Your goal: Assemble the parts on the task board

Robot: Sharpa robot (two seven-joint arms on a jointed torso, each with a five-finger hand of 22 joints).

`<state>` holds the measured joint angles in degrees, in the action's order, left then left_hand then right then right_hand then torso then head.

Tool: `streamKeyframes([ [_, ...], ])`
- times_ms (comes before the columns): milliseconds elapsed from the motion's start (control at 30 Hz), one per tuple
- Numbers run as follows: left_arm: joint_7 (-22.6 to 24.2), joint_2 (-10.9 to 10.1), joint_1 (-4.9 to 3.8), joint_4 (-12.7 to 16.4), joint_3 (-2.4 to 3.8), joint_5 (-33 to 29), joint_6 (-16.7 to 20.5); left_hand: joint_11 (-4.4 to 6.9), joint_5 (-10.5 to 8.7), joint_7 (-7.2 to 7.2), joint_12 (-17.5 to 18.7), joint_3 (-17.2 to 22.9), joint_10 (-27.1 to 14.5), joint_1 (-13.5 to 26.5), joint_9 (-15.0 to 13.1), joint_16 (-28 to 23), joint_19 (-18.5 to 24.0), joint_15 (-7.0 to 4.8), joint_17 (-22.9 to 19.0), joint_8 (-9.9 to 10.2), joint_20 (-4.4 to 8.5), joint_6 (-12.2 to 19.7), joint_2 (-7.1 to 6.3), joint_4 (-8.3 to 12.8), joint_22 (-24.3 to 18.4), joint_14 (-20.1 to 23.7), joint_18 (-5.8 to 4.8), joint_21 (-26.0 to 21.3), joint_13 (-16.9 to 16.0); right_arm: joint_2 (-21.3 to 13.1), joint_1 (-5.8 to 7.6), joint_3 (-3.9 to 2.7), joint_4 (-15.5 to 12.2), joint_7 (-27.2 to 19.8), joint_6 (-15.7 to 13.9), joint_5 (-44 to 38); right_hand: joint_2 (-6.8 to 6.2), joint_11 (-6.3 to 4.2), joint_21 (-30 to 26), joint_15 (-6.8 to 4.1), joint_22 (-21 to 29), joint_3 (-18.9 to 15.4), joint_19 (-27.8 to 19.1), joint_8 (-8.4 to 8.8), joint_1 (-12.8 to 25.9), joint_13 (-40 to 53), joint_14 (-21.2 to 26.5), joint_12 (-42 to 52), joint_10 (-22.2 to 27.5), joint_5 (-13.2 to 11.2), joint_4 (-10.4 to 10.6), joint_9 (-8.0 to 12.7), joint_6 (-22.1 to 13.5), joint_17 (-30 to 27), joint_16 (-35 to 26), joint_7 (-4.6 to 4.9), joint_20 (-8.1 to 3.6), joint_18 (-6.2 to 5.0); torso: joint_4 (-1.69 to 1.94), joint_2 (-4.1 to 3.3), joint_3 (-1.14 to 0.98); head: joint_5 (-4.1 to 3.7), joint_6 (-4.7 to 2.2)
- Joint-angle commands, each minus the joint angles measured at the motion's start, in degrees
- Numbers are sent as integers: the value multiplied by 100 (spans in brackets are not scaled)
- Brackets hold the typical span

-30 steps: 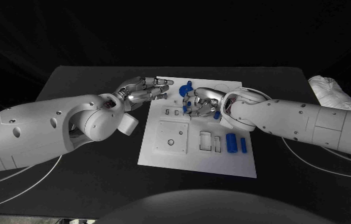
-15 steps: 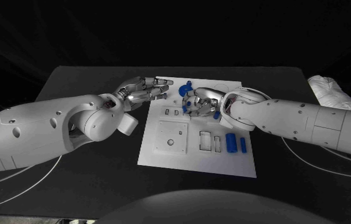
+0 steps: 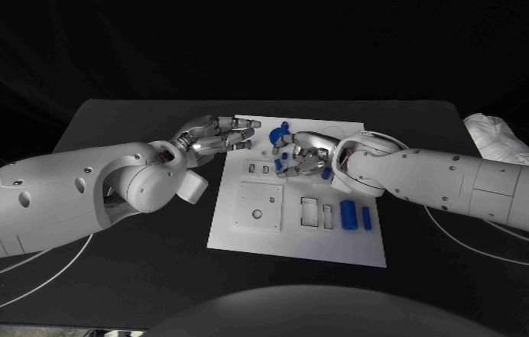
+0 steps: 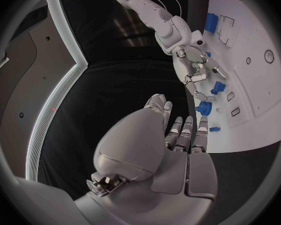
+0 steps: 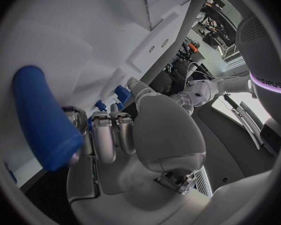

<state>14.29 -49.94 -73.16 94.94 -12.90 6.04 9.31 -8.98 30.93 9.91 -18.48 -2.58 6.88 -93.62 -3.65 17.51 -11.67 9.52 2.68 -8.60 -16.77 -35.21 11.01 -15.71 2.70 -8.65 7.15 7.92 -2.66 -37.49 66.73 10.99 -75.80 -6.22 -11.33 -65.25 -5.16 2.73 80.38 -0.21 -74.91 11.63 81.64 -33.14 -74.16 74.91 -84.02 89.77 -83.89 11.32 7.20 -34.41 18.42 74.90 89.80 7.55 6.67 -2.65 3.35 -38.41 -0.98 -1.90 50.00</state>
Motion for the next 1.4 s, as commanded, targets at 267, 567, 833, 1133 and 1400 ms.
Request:
streamKeyframes([
  [267,38,3,-3,2,5,34,-79,-21,26,18,-16,31,-7,-46,1,25,-44,14,2,-31,1,16,-17,12,3,27,-60,23,-2,-80,17,5,-19,-563,-519,9,-189,73,-296,84,-1050,-529,-266,66,324,1509,-598,23,-611,-851,366,320,-199,1510,20,36,29,-79,3,1,-8,47,0],
  [567,70,-18,-3,-1,4,36,-38,-21,25,19,-14,37,-10,-43,0,31,-48,17,2,-33,1,18,-21,8,4,26,-64,25,-1,-337,242,2,-303,-1163,-869,531,-84,142,-2225,190,-407,-1376,-2011,123,334,1079,-277,-359,402,-842,925,751,-279,1341,-222,74,109,-487,-16,2,5,43,0],
  [833,206,-9,-2,0,4,25,14,-19,24,16,-23,41,-9,-43,0,45,-61,19,5,-34,1,19,-26,8,7,19,-66,34,-2,-621,500,1,-569,-1439,-661,1251,-171,443,-4554,493,520,-1864,-3794,125,594,-1162,3180,-2987,4828,-858,973,1123,-324,-588,-3196,146,372,-695,-4,4,6,4,0],
  [1133,648,-77,-6,134,8,472,506,-205,-183,-1,-1218,72,839,-58,-7,1470,-1300,86,342,-79,23,23,-306,26,284,-1370,116,813,-234,-1504,826,4,-1244,-1564,-608,1613,-309,496,-4964,537,832,-2264,-3639,44,1105,-1579,3373,-3364,4686,-851,991,1290,-133,-1156,-3772,123,486,-764,-15,3,7,37,0],
  [1400,280,-174,-224,247,16,1998,1317,-104,-1732,-43,-3368,-664,2993,1042,-30,3870,-4129,-236,1414,-251,342,-388,-412,-99,1364,-3347,334,3030,-1148,-2075,1121,11,-1641,-1641,-724,2204,983,328,-5054,400,903,-2183,-3232,-129,1324,-1072,2420,-2433,3176,-730,946,1415,213,-843,-3037,89,384,-792,-110,27,-36,68,0],
])
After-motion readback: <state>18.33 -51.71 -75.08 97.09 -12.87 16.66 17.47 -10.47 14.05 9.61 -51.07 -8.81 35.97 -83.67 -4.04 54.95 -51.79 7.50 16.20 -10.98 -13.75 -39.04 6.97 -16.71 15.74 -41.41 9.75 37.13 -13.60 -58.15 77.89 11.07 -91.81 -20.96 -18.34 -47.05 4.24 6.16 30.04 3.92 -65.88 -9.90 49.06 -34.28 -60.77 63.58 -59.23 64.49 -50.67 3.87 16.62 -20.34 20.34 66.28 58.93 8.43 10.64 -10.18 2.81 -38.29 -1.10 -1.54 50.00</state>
